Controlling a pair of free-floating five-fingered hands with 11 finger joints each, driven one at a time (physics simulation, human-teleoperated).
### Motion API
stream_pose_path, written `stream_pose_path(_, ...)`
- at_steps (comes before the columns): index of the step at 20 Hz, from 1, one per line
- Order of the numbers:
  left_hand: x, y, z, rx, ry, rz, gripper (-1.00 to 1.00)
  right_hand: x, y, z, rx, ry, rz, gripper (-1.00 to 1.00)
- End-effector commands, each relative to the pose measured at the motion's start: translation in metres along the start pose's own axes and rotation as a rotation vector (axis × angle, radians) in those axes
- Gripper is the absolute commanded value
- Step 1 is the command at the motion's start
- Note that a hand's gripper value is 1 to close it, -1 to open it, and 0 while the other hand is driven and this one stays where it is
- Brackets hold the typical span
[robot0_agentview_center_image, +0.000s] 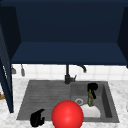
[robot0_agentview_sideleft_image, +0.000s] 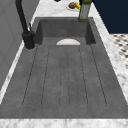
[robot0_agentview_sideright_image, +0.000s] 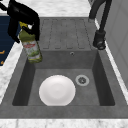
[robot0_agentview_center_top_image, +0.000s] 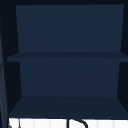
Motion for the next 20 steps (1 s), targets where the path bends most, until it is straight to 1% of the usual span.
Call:
stream_pose_path(1,0.000,0.000,0.000,0.000,0.000,0.000,0.00,-0.003,0.027,-0.015,-0.007,-0.002,-0.005,1.00)
stream_pose_path(3,0.000,0.000,0.000,0.000,0.000,0.000,0.00,-0.002,0.041,-0.024,-0.004,-0.002,-0.019,1.00)
stream_pose_path(11,0.000,0.000,0.000,0.000,0.000,0.000,0.00,0.000,0.091,-0.083,0.006,-0.004,-0.009,1.00)
stream_pose_path(20,0.000,0.000,0.000,0.000,0.000,0.000,0.00,0.001,0.146,-0.148,0.008,-0.009,-0.019,1.00)
